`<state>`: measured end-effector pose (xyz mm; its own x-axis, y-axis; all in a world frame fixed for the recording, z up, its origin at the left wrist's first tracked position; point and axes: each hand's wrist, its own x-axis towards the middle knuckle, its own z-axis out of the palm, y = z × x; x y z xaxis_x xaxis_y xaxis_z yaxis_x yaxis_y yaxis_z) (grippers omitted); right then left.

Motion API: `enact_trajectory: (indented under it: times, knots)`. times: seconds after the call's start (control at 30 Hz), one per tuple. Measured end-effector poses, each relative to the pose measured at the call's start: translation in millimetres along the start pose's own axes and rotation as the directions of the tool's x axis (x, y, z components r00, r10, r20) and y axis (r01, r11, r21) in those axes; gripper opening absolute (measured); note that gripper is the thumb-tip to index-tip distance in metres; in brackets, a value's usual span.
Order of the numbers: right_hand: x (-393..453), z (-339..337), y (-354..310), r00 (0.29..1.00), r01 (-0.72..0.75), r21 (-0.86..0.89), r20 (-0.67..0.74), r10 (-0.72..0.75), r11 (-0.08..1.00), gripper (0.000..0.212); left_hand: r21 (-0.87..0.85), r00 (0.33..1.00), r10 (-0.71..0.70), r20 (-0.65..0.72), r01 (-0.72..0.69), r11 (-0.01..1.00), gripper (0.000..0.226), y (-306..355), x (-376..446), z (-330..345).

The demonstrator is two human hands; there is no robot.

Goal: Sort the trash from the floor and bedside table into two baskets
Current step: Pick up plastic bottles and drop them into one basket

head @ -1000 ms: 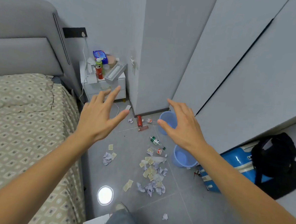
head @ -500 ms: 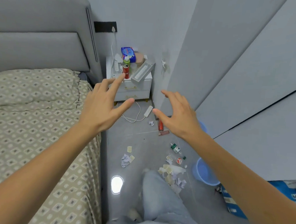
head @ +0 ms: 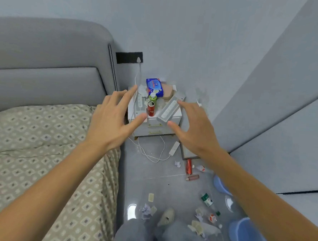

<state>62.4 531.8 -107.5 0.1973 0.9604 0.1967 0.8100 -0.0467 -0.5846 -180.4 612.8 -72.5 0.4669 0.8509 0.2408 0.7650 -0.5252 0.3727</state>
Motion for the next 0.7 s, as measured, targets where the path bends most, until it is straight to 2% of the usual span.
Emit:
enact_trajectory:
  times: [0.1, 0.2, 0.33, 0.4, 0.53, 0.7]
  knots:
    - [34, -4, 10, 0.997, -0.045, 0.001, -0.056, 0.045, 0.999, 0.063, -0.013, 0.998, 0.054, 0.01, -0.054, 0.998, 0.074, -6, 49, 3]
    - [57, -5, 26, 0.984, -0.14, -0.045, -0.116, 0.134, 0.989, 0.064, -0.072, 0.985, 0.168, 0.037, -0.165, 0.984, 0.072, -5, 105, 17]
    - [69, -10, 50, 0.921, -0.319, -0.031, -0.246, 0.302, 0.947, 0.064, -0.173, 0.913, 0.399, 0.085, -0.381, 0.908, 0.07, 10, 184, 57]
    - [66, -10, 58, 0.855, -0.418, -0.035, -0.352, 0.38, 0.908, 0.064, -0.243, 0.853, 0.507, 0.125, -0.469, 0.849, 0.07, 21, 215, 81]
    - [43, -4, 52, 0.67, -0.614, 0.078, -0.475, 0.571, 0.785, 0.066, -0.367, 0.689, 0.697, 0.199, -0.607, 0.705, 0.071, 47, 243, 118]
    - [-17, -7, 32, 0.45, -0.758, 0.151, -0.584, 0.676, 0.635, 0.065, -0.491, 0.476, 0.851, 0.221, -0.7, 0.519, 0.072, 100, 226, 147]
